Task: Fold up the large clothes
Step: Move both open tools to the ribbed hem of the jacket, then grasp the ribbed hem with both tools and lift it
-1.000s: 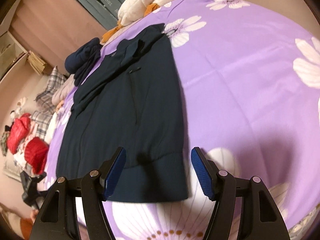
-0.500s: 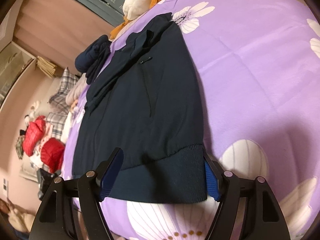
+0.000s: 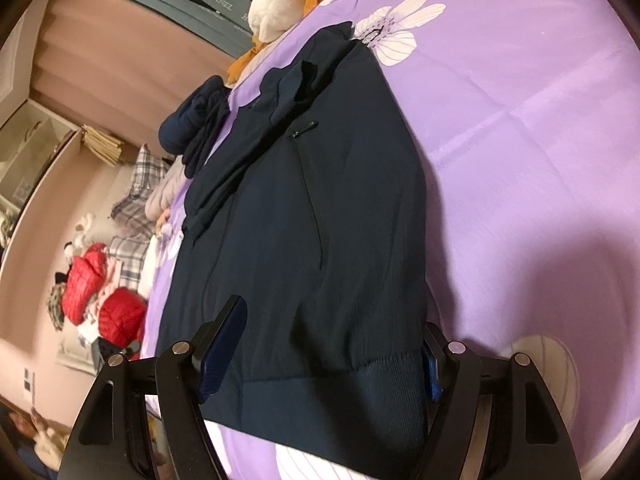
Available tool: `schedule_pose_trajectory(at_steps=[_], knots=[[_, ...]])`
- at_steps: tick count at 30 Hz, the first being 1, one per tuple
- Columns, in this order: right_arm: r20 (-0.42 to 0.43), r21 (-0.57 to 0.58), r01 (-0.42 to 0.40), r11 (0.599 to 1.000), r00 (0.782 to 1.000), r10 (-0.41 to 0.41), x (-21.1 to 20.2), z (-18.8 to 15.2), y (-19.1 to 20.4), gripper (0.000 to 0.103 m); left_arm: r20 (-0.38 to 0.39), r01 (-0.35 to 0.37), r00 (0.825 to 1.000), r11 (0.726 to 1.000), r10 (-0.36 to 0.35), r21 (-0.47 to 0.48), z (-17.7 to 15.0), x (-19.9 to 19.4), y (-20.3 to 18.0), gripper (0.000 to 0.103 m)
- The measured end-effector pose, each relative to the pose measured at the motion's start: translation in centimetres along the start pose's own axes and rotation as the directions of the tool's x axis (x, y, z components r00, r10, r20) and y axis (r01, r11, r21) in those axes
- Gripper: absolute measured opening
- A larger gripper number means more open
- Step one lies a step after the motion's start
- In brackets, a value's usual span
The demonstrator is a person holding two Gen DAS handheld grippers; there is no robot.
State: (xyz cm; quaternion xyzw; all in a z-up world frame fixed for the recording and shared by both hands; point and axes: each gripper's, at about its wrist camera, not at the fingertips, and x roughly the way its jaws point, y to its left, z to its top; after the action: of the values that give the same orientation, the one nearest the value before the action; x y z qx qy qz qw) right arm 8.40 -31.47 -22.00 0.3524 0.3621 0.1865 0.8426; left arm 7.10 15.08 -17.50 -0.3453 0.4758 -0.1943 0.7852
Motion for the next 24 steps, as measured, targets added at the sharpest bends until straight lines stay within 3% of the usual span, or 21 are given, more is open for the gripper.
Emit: schedule_pose_trajectory(at_steps=[11, 24], knots=[[-0.018, 0.019, -0.059, 0.998, 0.998, 0.06, 1.3, 1.1, 0.3, 0.075, -0.025, 0.017, 1.0, 1.0, -0.016, 0.014, 0.9, 1.9, -1.2, 0.102], [-0.049, 0.002, -0.096, 0.995, 0.994, 0.096, 0.1, -0.4, 0.4, 0.075, -0.027, 0.043, 0.999, 0.997, -0.042, 0.058, -0.3, 1.5, -1.1, 0.096]])
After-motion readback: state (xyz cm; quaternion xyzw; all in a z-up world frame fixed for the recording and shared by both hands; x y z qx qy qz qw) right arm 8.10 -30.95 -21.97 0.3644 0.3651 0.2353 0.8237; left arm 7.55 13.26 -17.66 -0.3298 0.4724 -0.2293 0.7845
